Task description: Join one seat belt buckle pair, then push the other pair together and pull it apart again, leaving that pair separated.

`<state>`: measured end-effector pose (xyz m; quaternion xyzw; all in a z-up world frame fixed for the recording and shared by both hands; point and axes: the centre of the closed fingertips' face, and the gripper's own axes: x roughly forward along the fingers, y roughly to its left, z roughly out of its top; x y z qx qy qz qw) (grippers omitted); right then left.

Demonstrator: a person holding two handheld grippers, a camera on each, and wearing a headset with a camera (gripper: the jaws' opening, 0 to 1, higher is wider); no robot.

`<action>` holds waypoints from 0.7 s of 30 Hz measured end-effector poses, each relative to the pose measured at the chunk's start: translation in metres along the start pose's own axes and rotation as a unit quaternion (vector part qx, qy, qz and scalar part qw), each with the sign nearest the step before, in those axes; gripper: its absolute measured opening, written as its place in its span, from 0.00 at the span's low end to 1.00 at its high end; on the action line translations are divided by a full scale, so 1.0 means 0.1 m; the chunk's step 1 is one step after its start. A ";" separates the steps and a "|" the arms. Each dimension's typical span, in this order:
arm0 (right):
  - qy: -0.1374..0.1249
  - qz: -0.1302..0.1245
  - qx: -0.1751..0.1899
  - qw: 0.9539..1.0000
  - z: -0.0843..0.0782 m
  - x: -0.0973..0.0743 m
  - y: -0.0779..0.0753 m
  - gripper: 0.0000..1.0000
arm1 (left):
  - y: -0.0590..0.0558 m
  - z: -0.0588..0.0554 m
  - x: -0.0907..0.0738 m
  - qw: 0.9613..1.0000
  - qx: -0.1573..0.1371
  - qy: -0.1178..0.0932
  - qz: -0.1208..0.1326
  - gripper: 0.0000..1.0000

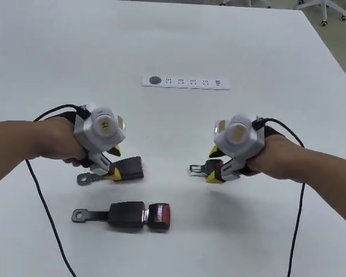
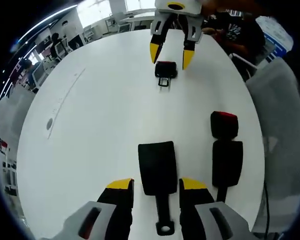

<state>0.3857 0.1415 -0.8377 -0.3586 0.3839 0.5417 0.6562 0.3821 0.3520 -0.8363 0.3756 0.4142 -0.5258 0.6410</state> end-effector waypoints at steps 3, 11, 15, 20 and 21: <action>0.003 0.008 -0.002 1.000 -0.08 -0.01 -0.05 0.39 | 0.03 0.02 0.03 1.000 -0.005 -0.003 -0.010 0.39; 0.011 0.025 -0.015 1.000 -0.13 0.08 -0.02 0.38 | -0.06 0.05 0.09 0.999 -0.002 0.001 -0.034 0.39; 0.015 0.029 -0.017 0.999 -0.15 0.14 -0.03 0.37 | -0.12 0.01 0.12 0.999 0.004 0.012 -0.039 0.38; 0.024 0.032 -0.026 0.999 -0.21 0.21 -0.03 0.36 | -0.14 -0.02 0.19 0.999 0.014 0.011 -0.041 0.33; 0.025 0.032 -0.029 0.999 -0.21 0.22 -0.03 0.35 | -0.15 -0.03 0.20 0.999 0.017 0.012 -0.040 0.33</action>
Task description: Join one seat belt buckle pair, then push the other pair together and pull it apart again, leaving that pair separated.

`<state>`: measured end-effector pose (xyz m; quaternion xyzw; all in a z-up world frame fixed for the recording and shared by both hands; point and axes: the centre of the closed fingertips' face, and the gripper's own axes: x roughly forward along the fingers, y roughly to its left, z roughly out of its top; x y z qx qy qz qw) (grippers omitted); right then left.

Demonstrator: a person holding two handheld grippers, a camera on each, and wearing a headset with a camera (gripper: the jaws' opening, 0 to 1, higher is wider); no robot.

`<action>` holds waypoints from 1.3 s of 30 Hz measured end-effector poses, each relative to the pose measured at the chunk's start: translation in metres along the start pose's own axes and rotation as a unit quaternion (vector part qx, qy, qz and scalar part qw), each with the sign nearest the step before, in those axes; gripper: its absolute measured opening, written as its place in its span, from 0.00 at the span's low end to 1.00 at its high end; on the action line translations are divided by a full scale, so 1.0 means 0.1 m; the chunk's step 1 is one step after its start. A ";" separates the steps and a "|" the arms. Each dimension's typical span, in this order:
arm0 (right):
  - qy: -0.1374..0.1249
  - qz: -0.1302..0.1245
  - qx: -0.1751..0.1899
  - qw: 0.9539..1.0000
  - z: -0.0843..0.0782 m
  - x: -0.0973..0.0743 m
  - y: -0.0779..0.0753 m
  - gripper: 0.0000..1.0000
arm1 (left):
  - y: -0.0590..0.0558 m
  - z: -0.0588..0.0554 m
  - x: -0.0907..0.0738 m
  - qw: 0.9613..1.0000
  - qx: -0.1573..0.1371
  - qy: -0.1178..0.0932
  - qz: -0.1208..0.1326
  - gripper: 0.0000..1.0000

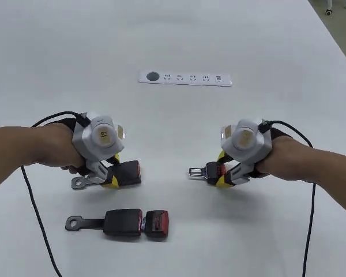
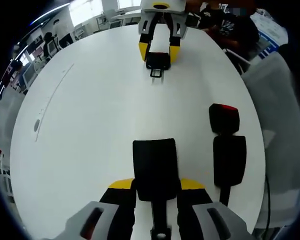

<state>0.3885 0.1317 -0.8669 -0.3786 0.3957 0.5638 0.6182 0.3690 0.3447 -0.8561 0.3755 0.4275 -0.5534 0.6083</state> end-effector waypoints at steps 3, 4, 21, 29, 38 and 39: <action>0.002 0.003 -0.003 1.000 0.00 0.00 0.00 0.35 | 0.00 -0.01 0.03 1.000 0.010 0.006 0.004 0.33; 0.001 0.004 -0.004 1.000 0.00 0.00 0.00 0.35 | 0.00 -0.02 0.03 0.999 0.028 0.015 0.005 0.33; -0.010 0.000 -0.002 1.000 0.21 0.06 0.06 0.35 | 0.02 -0.03 0.03 0.999 0.036 0.010 -0.007 0.32; -0.020 0.001 -0.002 1.000 0.53 0.19 0.10 0.35 | 0.06 -0.04 0.05 0.999 0.033 0.011 -0.005 0.33; -0.027 0.006 -0.024 0.999 0.95 0.40 0.21 0.35 | 0.04 -0.03 0.05 1.000 0.027 0.012 0.000 0.33; -0.028 0.005 -0.024 0.999 0.98 0.42 0.20 0.35 | 0.03 -0.02 0.05 1.000 0.027 0.013 0.000 0.33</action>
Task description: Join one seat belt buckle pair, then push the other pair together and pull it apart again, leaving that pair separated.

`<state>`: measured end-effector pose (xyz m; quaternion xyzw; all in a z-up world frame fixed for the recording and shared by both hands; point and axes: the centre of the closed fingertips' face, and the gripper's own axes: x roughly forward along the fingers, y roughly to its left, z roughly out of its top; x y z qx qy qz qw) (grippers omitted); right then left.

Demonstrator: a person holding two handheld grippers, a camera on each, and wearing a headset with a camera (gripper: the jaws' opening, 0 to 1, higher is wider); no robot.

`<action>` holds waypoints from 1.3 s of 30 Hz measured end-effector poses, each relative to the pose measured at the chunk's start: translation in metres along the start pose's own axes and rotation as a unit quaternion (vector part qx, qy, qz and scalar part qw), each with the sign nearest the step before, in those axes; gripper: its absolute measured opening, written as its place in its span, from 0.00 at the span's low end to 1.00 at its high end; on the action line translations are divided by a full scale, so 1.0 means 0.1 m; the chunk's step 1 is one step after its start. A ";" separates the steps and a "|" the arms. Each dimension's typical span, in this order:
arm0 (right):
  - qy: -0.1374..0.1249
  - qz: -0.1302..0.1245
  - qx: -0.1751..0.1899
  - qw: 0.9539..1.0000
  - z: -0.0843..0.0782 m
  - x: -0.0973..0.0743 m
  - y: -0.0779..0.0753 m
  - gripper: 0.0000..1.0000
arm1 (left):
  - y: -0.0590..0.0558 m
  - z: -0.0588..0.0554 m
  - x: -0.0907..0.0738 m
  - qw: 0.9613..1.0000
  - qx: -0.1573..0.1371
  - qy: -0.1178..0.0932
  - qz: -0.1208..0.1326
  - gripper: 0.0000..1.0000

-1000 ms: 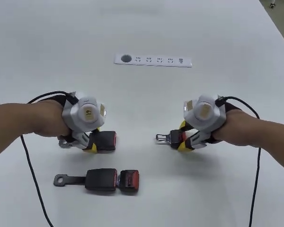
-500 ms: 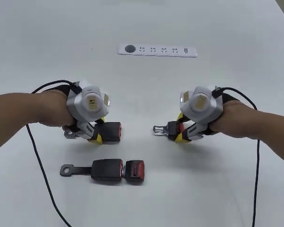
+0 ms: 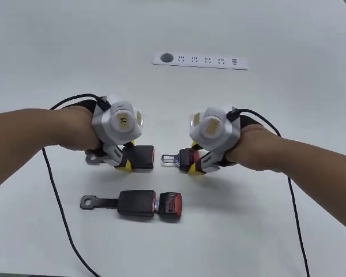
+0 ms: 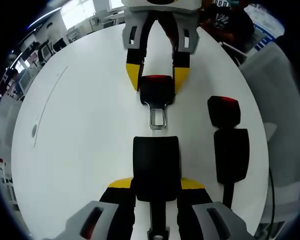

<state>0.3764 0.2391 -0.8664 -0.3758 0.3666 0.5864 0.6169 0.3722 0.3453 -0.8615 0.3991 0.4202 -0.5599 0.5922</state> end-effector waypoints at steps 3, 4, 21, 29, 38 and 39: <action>0.000 -0.001 0.002 1.000 0.06 0.02 0.00 0.35 | -0.01 0.01 -0.01 1.000 0.001 0.004 0.000 0.33; 0.001 -0.001 0.004 1.000 0.08 0.03 0.00 0.35 | -0.01 0.01 0.00 1.000 0.002 0.005 -0.001 0.33; 0.008 -0.022 -0.016 1.000 0.16 0.04 0.00 0.35 | -0.04 0.01 -0.03 1.000 0.006 0.009 0.000 0.32; -0.010 -0.016 0.005 1.000 0.24 0.09 0.01 0.34 | -0.06 0.01 -0.03 1.000 0.013 0.010 0.003 0.32; -0.005 -0.016 0.012 1.000 0.29 0.10 0.00 0.33 | -0.06 0.01 -0.04 1.000 0.015 0.000 0.003 0.32; -0.005 -0.016 0.013 1.000 0.29 0.11 0.01 0.33 | -0.05 0.01 -0.04 1.000 0.012 -0.004 0.003 0.32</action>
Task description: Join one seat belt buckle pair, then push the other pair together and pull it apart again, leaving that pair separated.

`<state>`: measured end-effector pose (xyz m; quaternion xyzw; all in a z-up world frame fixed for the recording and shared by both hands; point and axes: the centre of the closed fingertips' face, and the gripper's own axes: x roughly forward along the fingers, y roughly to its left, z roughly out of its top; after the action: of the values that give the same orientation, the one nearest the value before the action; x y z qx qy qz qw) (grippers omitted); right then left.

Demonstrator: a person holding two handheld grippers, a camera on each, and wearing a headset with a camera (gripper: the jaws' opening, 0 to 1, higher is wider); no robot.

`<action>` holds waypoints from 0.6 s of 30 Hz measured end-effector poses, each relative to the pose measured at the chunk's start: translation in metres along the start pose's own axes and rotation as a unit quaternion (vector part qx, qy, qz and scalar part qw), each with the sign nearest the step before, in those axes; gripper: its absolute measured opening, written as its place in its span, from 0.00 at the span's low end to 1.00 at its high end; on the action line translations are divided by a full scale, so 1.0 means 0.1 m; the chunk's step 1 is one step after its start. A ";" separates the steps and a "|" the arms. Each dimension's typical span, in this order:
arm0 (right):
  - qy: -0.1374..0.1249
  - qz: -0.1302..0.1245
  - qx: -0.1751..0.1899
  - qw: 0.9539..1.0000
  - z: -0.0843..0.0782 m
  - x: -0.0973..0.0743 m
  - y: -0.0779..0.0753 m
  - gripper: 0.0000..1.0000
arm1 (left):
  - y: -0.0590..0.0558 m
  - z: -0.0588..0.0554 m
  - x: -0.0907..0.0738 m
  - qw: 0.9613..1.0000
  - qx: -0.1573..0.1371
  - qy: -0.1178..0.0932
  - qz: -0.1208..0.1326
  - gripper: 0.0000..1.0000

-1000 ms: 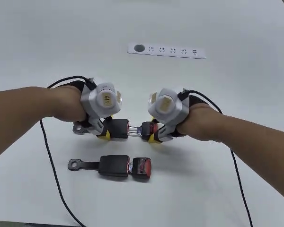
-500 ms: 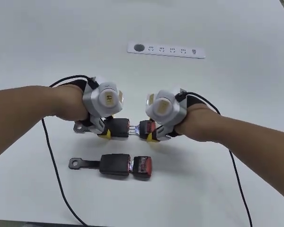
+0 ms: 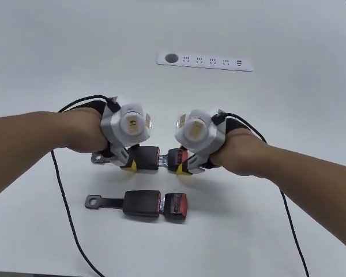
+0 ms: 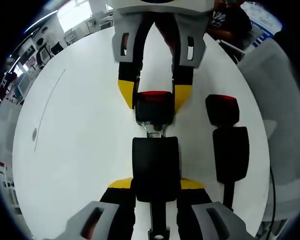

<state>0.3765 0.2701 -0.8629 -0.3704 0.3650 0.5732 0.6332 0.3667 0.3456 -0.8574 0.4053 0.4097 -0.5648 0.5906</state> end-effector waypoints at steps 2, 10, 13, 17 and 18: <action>-0.006 -0.001 0.000 1.000 0.05 0.02 0.01 0.33 | 0.00 0.01 0.00 1.000 -0.001 -0.004 0.000 0.31; -0.010 -0.001 0.011 1.000 0.08 0.05 0.02 0.33 | 0.00 0.01 0.01 1.000 -0.002 -0.011 0.001 0.32; -0.008 0.000 0.004 1.000 0.08 0.06 0.02 0.33 | 0.01 0.00 0.02 1.000 -0.003 -0.011 0.002 0.31; -0.010 0.006 0.002 1.000 0.07 0.06 0.02 0.33 | 0.03 -0.01 0.03 1.000 -0.003 -0.008 0.004 0.32; -0.011 0.009 0.001 1.000 0.07 0.06 0.02 0.33 | 0.03 -0.01 0.03 1.000 -0.003 -0.008 0.004 0.32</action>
<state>0.3756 0.2791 -0.8650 -0.3605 0.3620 0.5822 0.6325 0.3699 0.3460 -0.8610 0.4005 0.4048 -0.5644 0.5977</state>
